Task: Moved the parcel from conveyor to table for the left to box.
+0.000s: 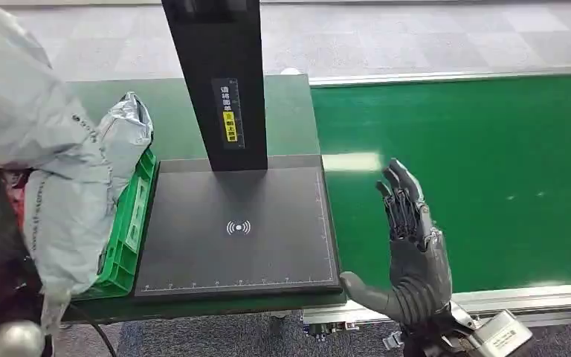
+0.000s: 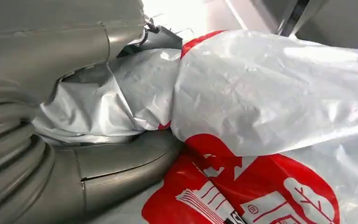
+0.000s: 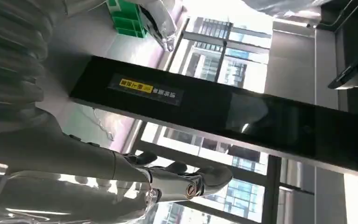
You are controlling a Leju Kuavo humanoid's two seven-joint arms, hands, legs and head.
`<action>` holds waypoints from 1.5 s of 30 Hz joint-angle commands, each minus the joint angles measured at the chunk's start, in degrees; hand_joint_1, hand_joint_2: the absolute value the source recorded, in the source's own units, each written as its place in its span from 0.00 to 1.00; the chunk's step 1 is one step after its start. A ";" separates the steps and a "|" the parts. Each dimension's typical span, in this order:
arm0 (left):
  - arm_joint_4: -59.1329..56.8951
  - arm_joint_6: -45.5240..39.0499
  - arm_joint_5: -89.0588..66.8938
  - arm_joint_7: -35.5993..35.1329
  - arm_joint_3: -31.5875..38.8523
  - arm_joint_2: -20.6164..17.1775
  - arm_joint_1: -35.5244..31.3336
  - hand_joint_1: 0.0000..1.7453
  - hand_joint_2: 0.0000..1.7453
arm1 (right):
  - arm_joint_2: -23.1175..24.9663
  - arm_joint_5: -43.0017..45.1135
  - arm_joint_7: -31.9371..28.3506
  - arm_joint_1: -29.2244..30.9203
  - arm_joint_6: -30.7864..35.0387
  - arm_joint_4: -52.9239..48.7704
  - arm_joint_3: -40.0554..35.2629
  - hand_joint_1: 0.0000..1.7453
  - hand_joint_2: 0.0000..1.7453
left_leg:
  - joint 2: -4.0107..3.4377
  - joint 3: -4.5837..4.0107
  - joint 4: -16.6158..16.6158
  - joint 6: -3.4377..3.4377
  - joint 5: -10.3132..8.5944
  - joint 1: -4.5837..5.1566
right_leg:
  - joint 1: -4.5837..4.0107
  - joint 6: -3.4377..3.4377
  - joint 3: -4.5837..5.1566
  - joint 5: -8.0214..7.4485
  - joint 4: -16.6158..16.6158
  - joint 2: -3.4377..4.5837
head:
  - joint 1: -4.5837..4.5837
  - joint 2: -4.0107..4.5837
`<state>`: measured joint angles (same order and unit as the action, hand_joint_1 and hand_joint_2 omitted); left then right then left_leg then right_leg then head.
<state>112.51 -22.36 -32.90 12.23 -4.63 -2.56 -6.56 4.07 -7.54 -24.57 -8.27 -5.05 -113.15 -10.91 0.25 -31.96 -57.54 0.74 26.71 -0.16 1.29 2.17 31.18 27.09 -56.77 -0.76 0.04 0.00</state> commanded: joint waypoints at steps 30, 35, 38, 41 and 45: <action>-31.23 6.23 -9.04 -12.27 10.84 -6.68 -14.52 1.00 1.00 | -1.33 1.55 0.28 4.89 -0.18 5.96 -1.50 0.00 1.00 | -0.23 -0.11 0.04 -0.11 -0.06 -0.10 | -0.10 -0.21 0.16 -0.11 0.01 0.21 | 0.02 0.00; -33.11 8.31 -10.88 -12.99 8.33 -6.29 -15.11 1.00 1.00 | -1.21 1.82 0.44 5.98 -0.35 6.45 -1.66 0.00 1.00 | -0.14 -0.10 0.02 -0.08 -0.06 -0.07 | -0.08 -0.17 0.12 -0.08 -0.01 0.11 | 0.02 0.00; -33.05 8.44 -10.90 -12.93 7.78 -5.87 -14.79 0.00 1.00 | -1.28 1.76 0.72 5.69 0.07 5.97 -1.64 0.00 1.00 | -0.13 -0.06 0.08 -0.10 -0.09 -0.08 | -0.08 -0.21 0.09 -0.10 0.05 0.12 | 0.02 0.00; -33.15 8.78 -10.69 -12.64 7.18 -5.65 -15.47 0.00 1.00 | -1.40 1.63 0.80 4.92 0.50 5.40 -1.63 0.00 1.00 | -0.10 -0.07 0.03 -0.08 -0.05 -0.06 | -0.07 -0.16 0.09 -0.06 0.01 0.07 | 0.02 0.00; -32.20 8.53 -9.78 -12.36 7.23 -5.96 -16.59 0.00 1.00 | -1.47 1.55 0.91 4.69 0.80 5.00 -1.86 0.00 1.00 | -0.02 -0.11 0.05 -0.11 -0.10 -0.11 | -0.12 -0.23 0.11 -0.09 0.05 0.00 | 0.02 0.00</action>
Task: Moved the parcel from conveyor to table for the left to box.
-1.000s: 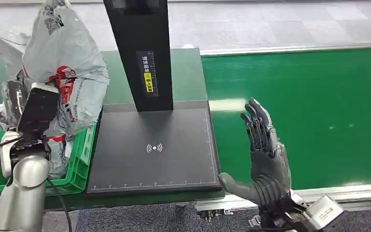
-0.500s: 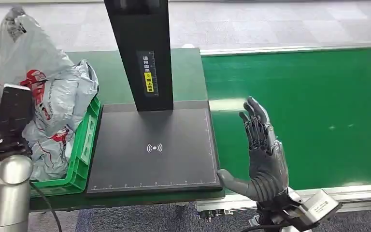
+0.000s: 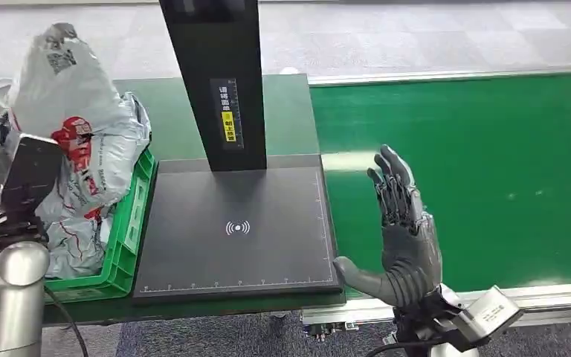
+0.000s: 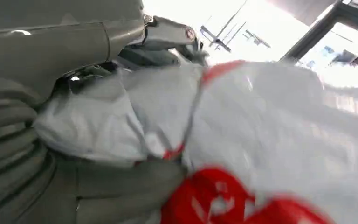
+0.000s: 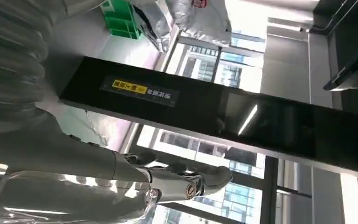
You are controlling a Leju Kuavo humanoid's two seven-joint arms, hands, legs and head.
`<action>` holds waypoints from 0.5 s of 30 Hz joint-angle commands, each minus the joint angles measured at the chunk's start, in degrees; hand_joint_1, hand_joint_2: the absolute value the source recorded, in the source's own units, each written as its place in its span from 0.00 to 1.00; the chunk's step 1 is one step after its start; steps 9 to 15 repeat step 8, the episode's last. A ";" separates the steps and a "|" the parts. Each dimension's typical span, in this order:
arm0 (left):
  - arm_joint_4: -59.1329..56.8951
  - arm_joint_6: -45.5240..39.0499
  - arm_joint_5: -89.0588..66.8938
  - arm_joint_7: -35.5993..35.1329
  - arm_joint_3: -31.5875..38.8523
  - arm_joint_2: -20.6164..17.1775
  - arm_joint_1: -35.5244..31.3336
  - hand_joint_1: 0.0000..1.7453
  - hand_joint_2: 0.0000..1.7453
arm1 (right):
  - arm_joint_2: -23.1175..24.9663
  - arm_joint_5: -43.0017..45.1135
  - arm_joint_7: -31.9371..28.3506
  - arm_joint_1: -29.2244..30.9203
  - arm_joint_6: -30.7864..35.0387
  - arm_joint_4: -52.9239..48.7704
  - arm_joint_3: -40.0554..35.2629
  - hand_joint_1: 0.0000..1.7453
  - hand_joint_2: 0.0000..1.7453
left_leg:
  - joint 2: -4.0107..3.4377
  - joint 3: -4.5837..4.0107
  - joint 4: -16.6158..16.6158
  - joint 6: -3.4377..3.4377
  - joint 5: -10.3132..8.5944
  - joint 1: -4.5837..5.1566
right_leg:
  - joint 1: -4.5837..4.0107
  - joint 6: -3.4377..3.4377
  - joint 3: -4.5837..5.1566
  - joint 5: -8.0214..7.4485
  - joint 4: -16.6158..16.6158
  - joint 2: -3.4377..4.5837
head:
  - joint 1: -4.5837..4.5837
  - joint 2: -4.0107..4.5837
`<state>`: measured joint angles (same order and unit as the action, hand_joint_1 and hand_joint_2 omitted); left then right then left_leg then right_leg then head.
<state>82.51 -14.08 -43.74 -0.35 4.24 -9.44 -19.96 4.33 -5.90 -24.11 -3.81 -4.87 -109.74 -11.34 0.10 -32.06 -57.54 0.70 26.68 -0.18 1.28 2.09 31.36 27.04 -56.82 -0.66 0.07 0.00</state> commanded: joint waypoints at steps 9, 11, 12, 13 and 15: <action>-2.64 -0.50 1.99 0.10 0.18 0.14 -1.82 0.00 1.00 | -1.79 -0.18 0.51 -0.22 0.79 1.51 -1.60 0.00 1.00 | 0.01 0.02 0.12 -0.08 -0.09 -0.12 | -0.14 -0.22 -0.06 -0.10 0.15 0.04 | 0.00 0.00; -2.64 -0.50 1.99 0.10 0.18 0.14 -1.82 0.00 1.00 | -1.79 -0.18 0.51 -0.22 0.79 1.51 -1.60 0.00 1.00 | 0.01 0.02 0.12 -0.08 -0.09 -0.12 | -0.14 -0.22 -0.06 -0.10 0.15 0.04 | 0.00 0.00; -2.64 -0.50 1.99 0.10 0.18 0.14 -1.82 0.00 1.00 | -1.79 -0.18 0.51 -0.22 0.79 1.51 -1.60 0.00 1.00 | 0.01 0.02 0.12 -0.08 -0.09 -0.12 | -0.14 -0.22 -0.06 -0.10 0.15 0.04 | 0.00 0.00; -2.64 -0.50 1.99 0.10 0.18 0.14 -1.82 0.00 1.00 | -1.79 -0.18 0.51 -0.22 0.79 1.51 -1.60 0.00 1.00 | 0.01 0.02 0.12 -0.08 -0.09 -0.12 | -0.14 -0.22 -0.06 -0.10 0.15 0.04 | 0.00 0.00; -2.64 -0.50 1.99 0.10 0.18 0.14 -1.82 0.00 1.00 | -1.79 -0.18 0.51 -0.22 0.79 1.51 -1.60 0.00 1.00 | 0.01 0.02 0.12 -0.08 -0.09 -0.12 | -0.14 -0.22 -0.06 -0.10 0.15 0.04 | 0.00 0.00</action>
